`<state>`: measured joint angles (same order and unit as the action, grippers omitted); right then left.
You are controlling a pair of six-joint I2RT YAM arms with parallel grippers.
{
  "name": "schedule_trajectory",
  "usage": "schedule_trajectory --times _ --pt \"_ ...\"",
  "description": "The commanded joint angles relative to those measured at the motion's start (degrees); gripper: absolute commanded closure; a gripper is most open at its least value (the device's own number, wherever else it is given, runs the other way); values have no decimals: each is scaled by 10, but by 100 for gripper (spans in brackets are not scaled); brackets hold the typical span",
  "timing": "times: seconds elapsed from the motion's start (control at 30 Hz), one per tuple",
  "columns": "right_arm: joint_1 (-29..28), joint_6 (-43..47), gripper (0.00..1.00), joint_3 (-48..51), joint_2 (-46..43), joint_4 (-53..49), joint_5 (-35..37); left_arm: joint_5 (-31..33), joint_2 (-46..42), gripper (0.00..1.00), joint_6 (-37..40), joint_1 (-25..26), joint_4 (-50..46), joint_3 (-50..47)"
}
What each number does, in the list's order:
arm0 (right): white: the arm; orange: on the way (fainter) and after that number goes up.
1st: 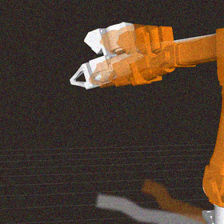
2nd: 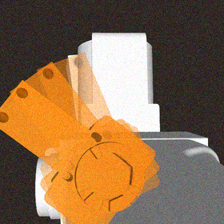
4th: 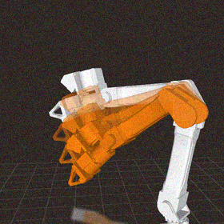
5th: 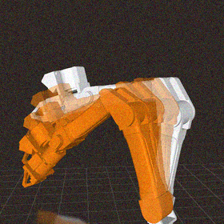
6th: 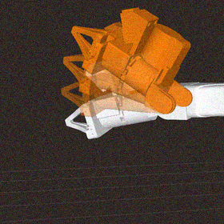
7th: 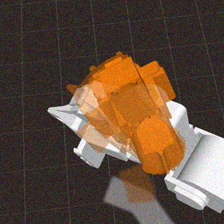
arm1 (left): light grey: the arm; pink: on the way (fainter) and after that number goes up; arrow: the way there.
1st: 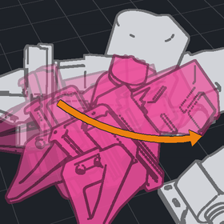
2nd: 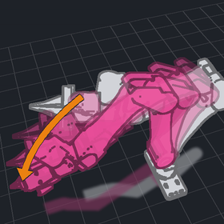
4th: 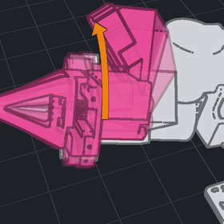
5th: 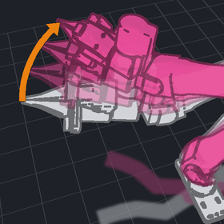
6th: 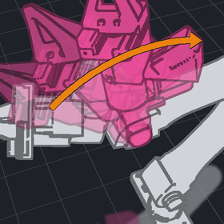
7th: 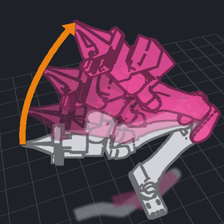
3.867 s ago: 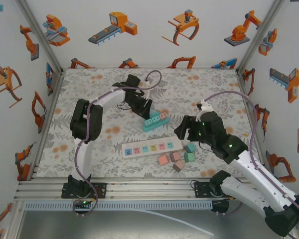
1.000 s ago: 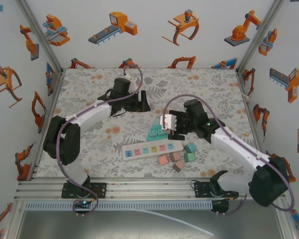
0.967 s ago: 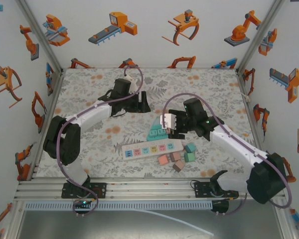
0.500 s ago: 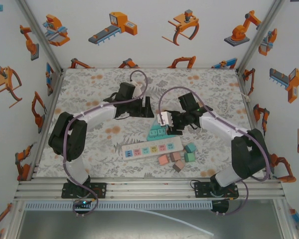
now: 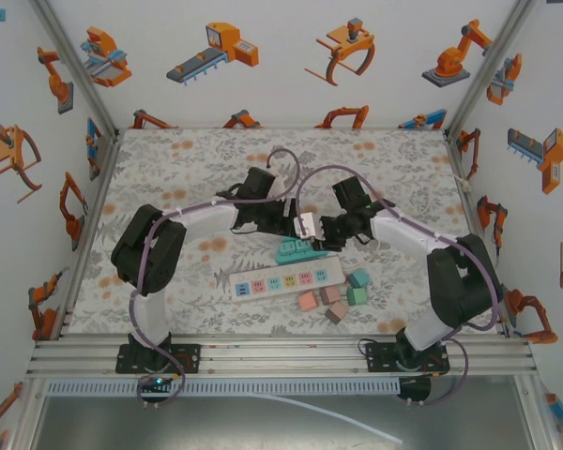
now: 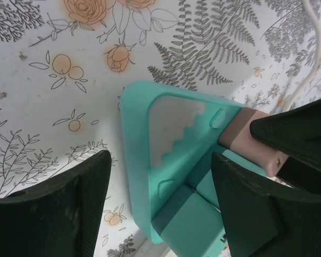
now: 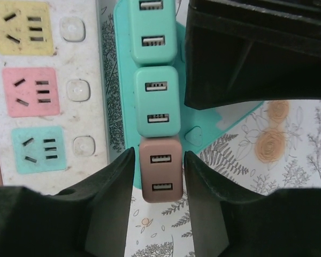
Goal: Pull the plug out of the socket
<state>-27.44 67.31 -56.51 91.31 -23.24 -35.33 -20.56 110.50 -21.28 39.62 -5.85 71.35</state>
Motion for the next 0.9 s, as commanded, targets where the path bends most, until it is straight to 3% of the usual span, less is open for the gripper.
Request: schedule_trajectory --times 0.0,0.57,0.87 --pt "3 -5 57 8 15 -2 -9 4 13 30 17 2 -22 18" --pt "-3 -34 81 -10 23 23 -39 71 89 38 62 25 -88 -3" --pt "-6 -67 87 -6 -12 64 -57 135 103 41 60 27 -89 -64"
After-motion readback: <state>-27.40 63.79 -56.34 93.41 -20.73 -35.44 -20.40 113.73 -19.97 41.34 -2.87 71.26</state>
